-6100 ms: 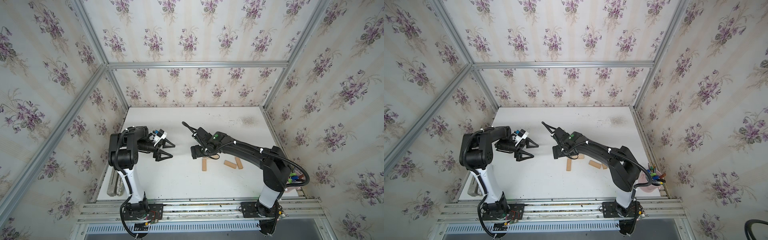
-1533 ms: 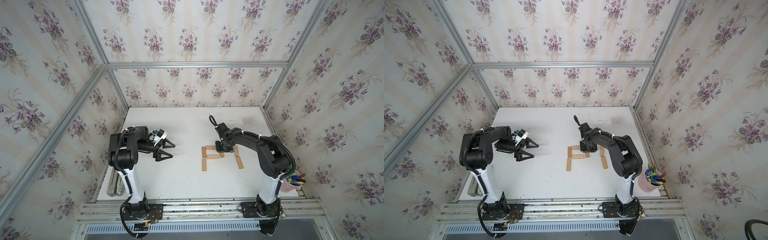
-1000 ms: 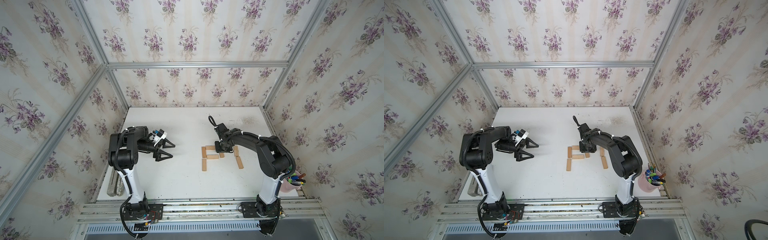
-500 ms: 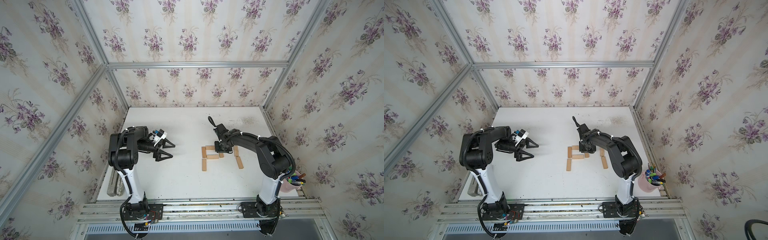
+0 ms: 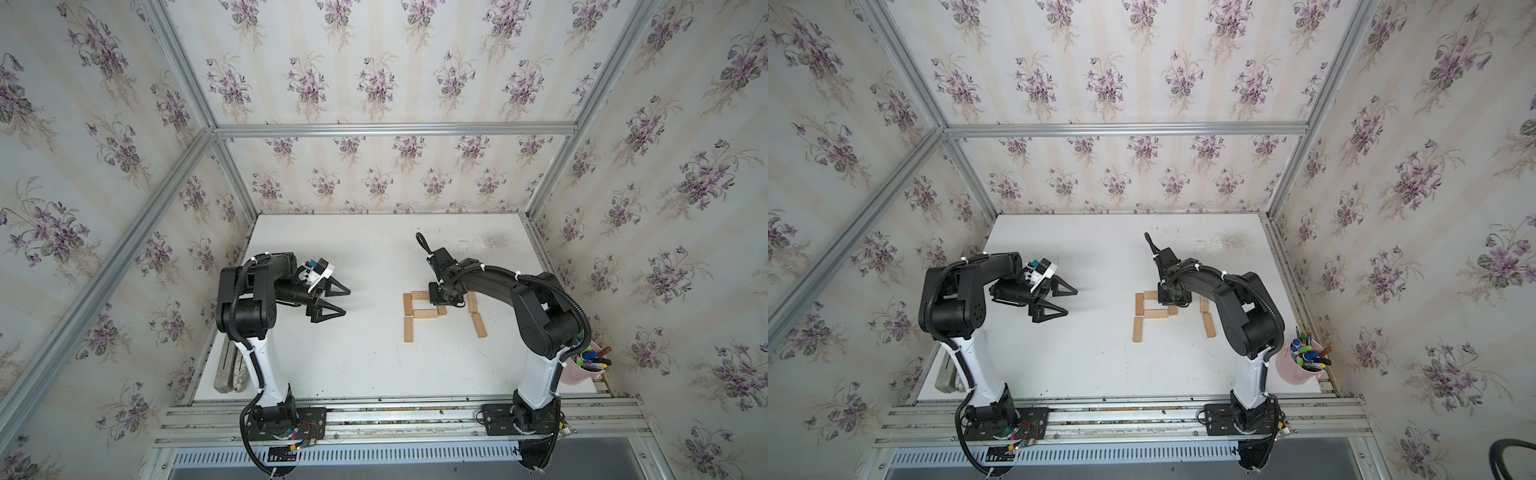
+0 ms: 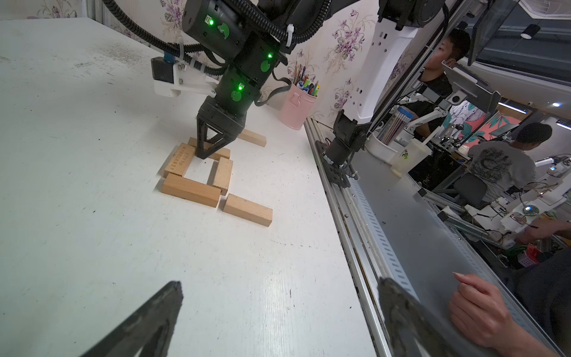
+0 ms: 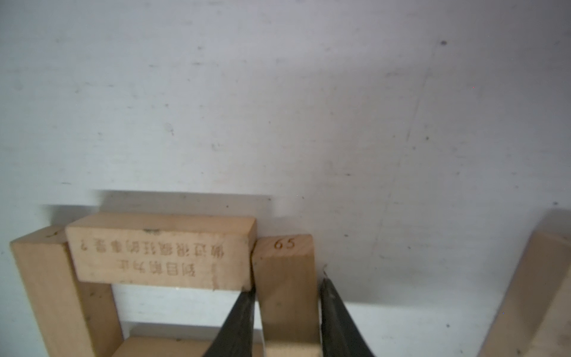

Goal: Assemble the number 8 with building blocks
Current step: Assemble the building block at the center of the board.

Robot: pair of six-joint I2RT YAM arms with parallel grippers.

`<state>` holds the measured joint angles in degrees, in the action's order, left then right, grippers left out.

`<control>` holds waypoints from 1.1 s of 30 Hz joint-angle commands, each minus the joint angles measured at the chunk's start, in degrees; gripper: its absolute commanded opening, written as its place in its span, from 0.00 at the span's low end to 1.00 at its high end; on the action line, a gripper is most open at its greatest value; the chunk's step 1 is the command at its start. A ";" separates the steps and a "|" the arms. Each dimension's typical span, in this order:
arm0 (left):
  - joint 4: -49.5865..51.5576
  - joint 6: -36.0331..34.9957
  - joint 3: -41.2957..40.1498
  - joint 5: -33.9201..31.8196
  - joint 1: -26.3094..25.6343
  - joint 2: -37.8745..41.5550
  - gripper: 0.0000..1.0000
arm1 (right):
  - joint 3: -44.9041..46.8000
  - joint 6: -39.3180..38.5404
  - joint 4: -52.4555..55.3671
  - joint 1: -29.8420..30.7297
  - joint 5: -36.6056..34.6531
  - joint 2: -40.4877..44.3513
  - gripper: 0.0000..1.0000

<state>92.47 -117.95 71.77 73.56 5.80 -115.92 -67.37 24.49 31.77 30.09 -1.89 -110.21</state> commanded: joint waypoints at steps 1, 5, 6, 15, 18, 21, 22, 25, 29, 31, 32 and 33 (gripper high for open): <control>9.75 -21.92 0.13 0.39 0.09 0.08 1.00 | 2.91 2.07 4.08 0.31 8.50 -3.78 0.29; 9.75 -21.90 0.17 0.31 0.07 0.08 1.00 | 3.46 2.32 3.89 0.31 8.83 -3.53 0.32; 9.80 -21.95 0.17 0.30 0.03 0.09 1.00 | 3.39 2.32 3.91 0.32 8.83 -3.62 0.34; 9.75 -21.90 0.13 0.23 0.03 0.08 1.00 | 3.79 -0.10 5.18 0.32 9.56 -3.99 0.59; 9.71 -21.88 0.17 0.30 0.08 0.08 1.00 | 4.16 -2.08 5.23 0.32 10.70 -3.83 0.65; 9.75 -21.85 0.13 0.27 0.08 0.08 1.00 | 4.20 -4.24 5.78 0.29 10.77 -3.59 0.71; 9.77 -21.85 0.14 0.38 0.01 0.11 1.00 | 4.19 -4.94 5.84 0.27 10.81 -3.51 0.73; 9.76 -21.86 0.17 0.30 0.07 0.08 1.00 | 4.30 -6.48 6.13 0.07 10.87 -3.42 0.78; 9.75 -21.88 0.14 0.28 0.05 0.08 1.00 | 4.98 -7.81 5.80 -1.28 10.80 -2.18 0.82; 9.76 -21.88 0.13 0.32 0.08 0.08 1.00 | 6.00 -8.30 4.16 -2.22 11.80 -0.33 0.84; 9.75 -21.91 0.13 0.27 0.04 0.08 1.00 | 6.53 -8.78 3.16 -2.63 12.67 0.73 0.87; 9.75 -21.87 0.13 0.29 0.07 0.06 1.00 | 6.79 -9.18 2.44 -2.85 13.31 1.61 0.90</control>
<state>92.47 -117.95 71.77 73.56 5.80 -115.92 -63.75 15.88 26.39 28.16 8.88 -107.18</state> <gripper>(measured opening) 0.997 0.881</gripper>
